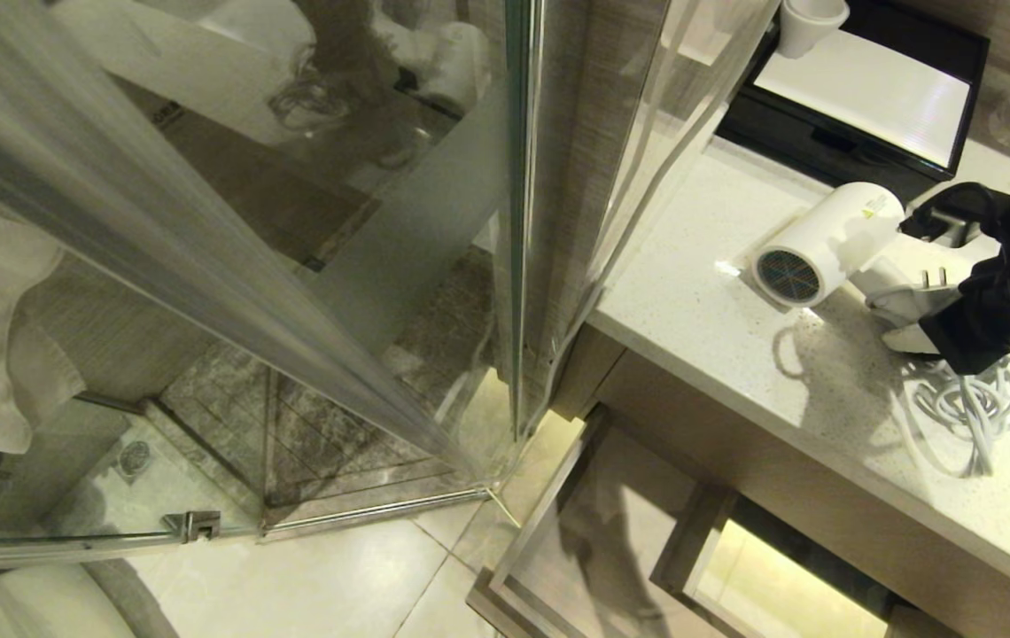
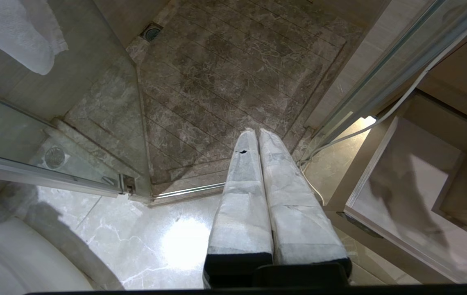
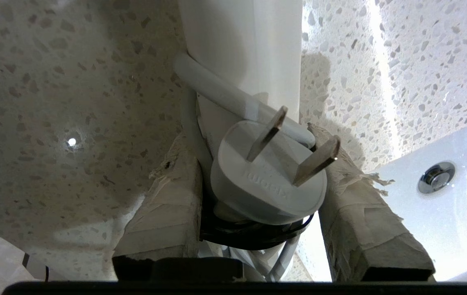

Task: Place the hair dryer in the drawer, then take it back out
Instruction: Pick up the hairdryer

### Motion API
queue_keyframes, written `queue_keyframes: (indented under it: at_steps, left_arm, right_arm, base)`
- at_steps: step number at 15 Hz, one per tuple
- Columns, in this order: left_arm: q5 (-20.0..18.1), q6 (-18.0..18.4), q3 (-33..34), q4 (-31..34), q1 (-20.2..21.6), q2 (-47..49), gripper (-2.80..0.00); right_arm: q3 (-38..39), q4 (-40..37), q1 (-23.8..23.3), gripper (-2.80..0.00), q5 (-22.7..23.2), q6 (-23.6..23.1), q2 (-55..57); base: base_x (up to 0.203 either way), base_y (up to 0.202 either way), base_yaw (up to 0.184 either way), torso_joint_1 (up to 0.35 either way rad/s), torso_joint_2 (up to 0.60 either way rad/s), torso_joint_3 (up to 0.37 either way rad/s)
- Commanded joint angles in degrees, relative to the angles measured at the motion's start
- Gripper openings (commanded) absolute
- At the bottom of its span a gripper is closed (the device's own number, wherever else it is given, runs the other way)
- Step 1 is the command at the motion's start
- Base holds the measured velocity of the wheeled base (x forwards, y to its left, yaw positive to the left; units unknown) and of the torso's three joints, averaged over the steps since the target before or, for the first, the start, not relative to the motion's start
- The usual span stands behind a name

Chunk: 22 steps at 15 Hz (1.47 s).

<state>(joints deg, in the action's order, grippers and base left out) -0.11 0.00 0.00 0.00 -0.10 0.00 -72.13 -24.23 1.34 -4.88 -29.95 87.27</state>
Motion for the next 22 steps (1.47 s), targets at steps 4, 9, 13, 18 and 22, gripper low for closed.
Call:
queue_keyframes:
  at_steps: [4, 9, 13, 18, 22]
  left_arm:
    - [0.02, 0.0, 0.09, 0.0, 0.01, 0.0, -2.8]
    - [-0.07, 0.0, 0.09, 0.0, 0.01, 0.0, -2.8]
    - [0.02, 0.0, 0.09, 0.0, 0.01, 0.0, -2.8]
    - [0.02, 0.0, 0.09, 0.0, 0.01, 0.0, -2.8]
    - [0.02, 0.0, 0.09, 0.0, 0.01, 0.0, -2.8]
  right_arm:
    - [0.55, -1.3, -0.02, -2.8, 0.13, 0.02, -4.43]
    - [2.24, -2.48, -0.02, -2.8, 0.31, 0.16, -9.16]
    - [5.61, -2.25, -0.02, -2.8, 0.39, -0.05, -14.05]
    - [10.52, -1.43, 0.1, -2.8, 0.48, -0.37, -20.07]
    - [12.28, -0.37, 0.68, -2.8, 0.57, -0.54, -24.35]
  base:
    - [0.0, 0.0, 0.0, 0.0, 0.0, 0.0]
    - [0.0, 0.0, 0.0, 0.0, 0.0, 0.0]
    - [0.0, 0.0, 0.0, 0.0, 0.0, 0.0]
    - [0.0, 0.0, 0.0, 0.0, 0.0, 0.0]
    - [0.0, 0.0, 0.0, 0.0, 0.0, 0.0]
